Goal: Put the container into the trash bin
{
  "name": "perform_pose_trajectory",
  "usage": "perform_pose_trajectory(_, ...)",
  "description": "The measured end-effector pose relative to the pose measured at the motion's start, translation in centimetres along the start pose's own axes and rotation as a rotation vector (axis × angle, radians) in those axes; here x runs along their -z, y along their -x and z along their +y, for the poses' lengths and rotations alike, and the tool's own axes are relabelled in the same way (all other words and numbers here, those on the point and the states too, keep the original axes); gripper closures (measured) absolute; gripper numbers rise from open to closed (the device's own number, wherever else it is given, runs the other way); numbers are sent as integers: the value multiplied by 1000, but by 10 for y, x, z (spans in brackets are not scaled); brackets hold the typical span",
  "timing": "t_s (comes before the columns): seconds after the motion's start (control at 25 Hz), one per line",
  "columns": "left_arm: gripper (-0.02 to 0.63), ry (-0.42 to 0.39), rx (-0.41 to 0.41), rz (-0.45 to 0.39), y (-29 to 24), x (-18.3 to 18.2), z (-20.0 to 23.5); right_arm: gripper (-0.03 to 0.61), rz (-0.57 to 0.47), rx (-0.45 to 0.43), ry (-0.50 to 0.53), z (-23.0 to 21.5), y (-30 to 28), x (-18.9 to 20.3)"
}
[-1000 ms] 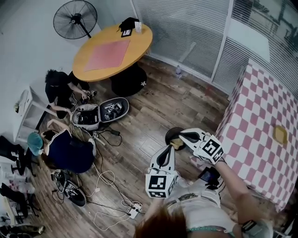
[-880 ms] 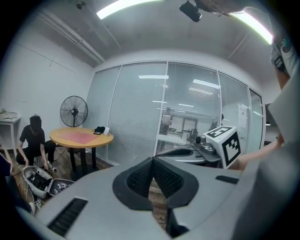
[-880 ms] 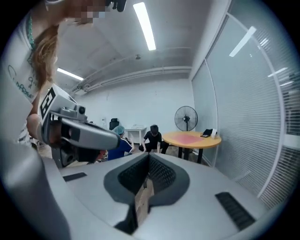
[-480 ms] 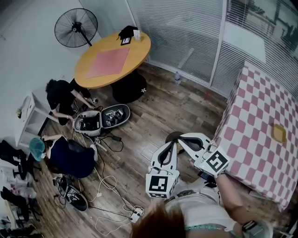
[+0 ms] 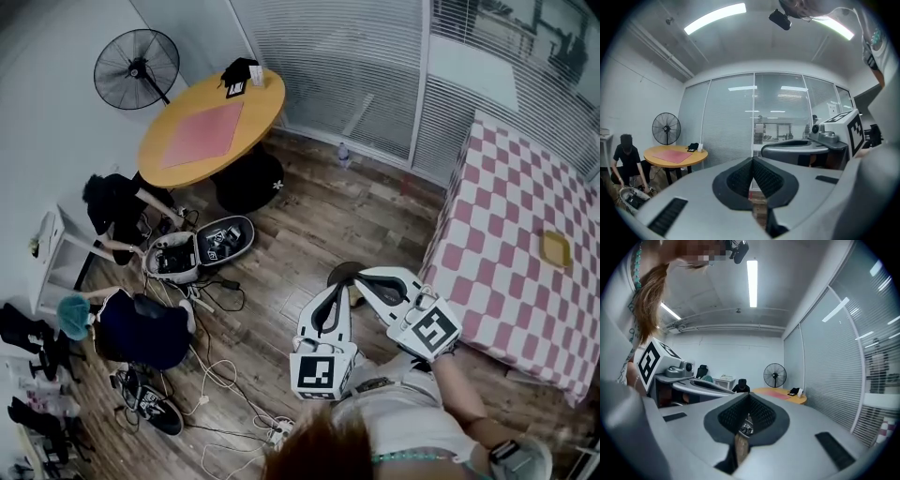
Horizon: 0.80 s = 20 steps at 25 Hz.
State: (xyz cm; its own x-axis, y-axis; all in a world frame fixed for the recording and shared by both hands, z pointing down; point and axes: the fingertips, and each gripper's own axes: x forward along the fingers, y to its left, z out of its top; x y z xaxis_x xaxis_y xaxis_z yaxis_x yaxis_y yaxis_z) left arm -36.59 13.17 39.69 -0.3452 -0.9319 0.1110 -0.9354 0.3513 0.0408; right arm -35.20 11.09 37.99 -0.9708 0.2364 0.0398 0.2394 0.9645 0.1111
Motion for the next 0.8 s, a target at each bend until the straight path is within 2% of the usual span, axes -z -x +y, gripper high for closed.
perform_pose_trajectory(0.8,607,-29,29,1,6,9,-13,584,0,28,17,9,14,1)
